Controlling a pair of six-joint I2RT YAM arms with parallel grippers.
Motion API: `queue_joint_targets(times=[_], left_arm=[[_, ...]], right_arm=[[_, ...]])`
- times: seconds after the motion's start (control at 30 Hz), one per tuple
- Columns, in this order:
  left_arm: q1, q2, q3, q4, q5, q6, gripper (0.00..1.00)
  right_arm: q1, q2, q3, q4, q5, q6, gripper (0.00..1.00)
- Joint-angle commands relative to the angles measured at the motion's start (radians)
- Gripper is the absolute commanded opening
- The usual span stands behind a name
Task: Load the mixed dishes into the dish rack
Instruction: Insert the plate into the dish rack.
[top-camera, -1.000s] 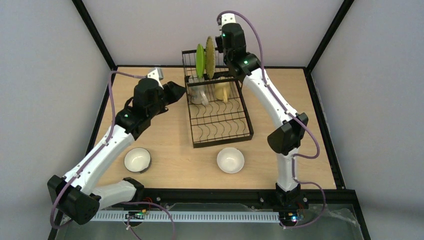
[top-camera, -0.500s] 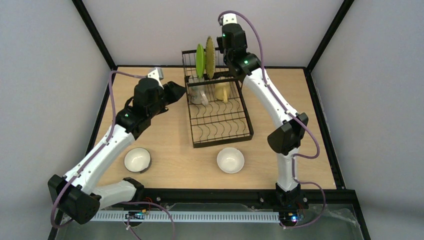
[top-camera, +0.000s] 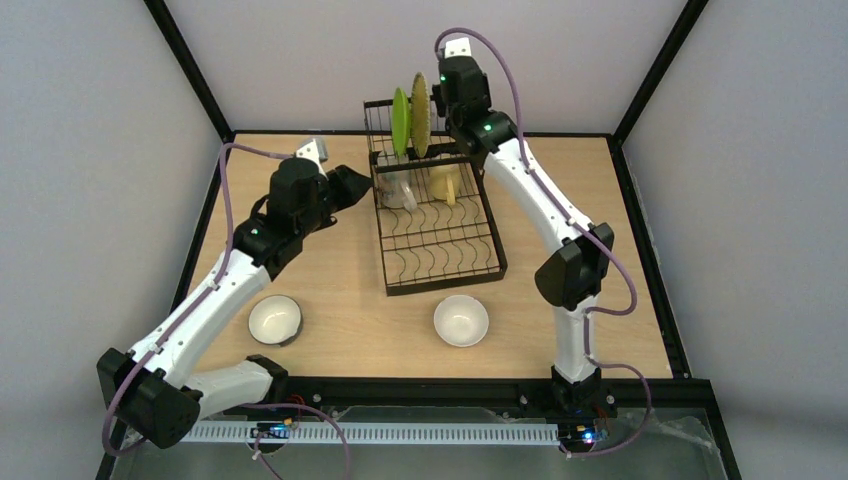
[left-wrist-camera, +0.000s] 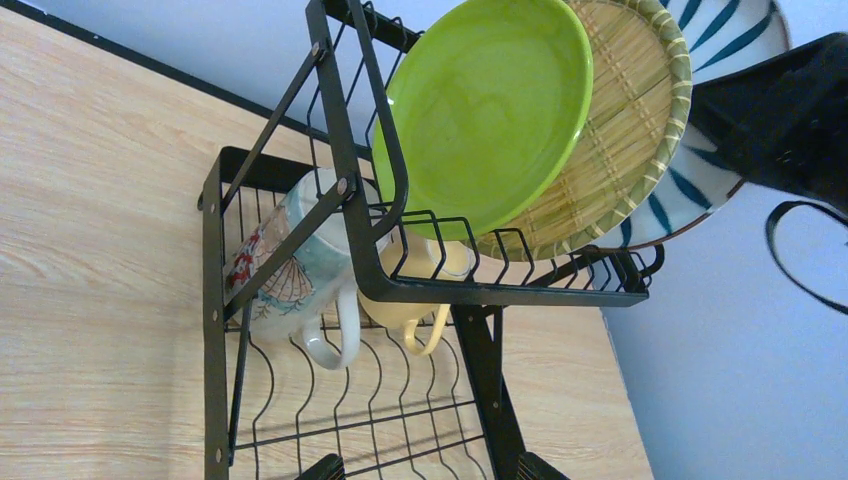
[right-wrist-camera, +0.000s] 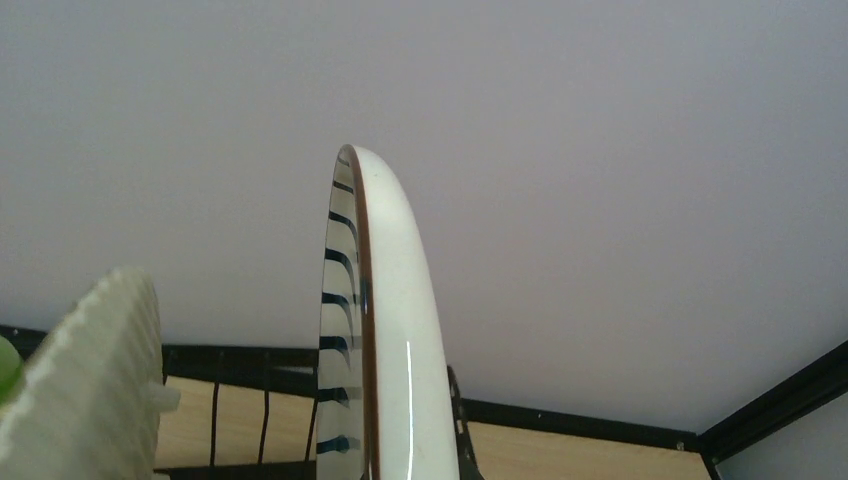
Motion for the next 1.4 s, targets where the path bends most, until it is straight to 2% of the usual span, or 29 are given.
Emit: queue_joint_targets(times=[0.0,0.4,0.43,0.47,0.53,0.73,1.0,1.37], left_arm=[[0.008,-0.004,-0.017,0.017,0.001,0.0,0.99],[0.011,-0.004,-0.021,0.018,-0.001,-0.009,0.99],[0.011,-0.004,-0.021,0.019,-0.001,-0.01,0.99],[0.012,-0.004,-0.021,0.019,-0.001,-0.013,0.99],[0.011,-0.004,-0.021,0.021,-0.002,-0.017,0.99],[0.012,-0.005,-0.024,0.027,-0.006,-0.031,0.99],[0.011,-0.012,-0.032,0.033,-0.013,-0.051,0.99],[0.011,-0.054,0.031,-0.04,-0.052,-0.034,0.99]], right_arm=[[0.006,-0.043,-0.03,0.068,0.014,0.033,0.0],[0.006,-0.087,-0.12,0.084,0.013,0.066,0.0],[0.005,-0.089,-0.12,0.084,0.015,0.067,0.04],[0.006,-0.092,-0.12,0.084,0.016,0.067,0.13],[0.006,-0.096,-0.119,0.085,0.016,0.063,0.35],[0.006,-0.103,-0.112,0.083,0.04,0.046,0.54],[0.003,-0.105,-0.08,0.083,0.097,0.017,0.61],[0.002,-0.175,0.013,0.068,0.134,0.034,0.63]])
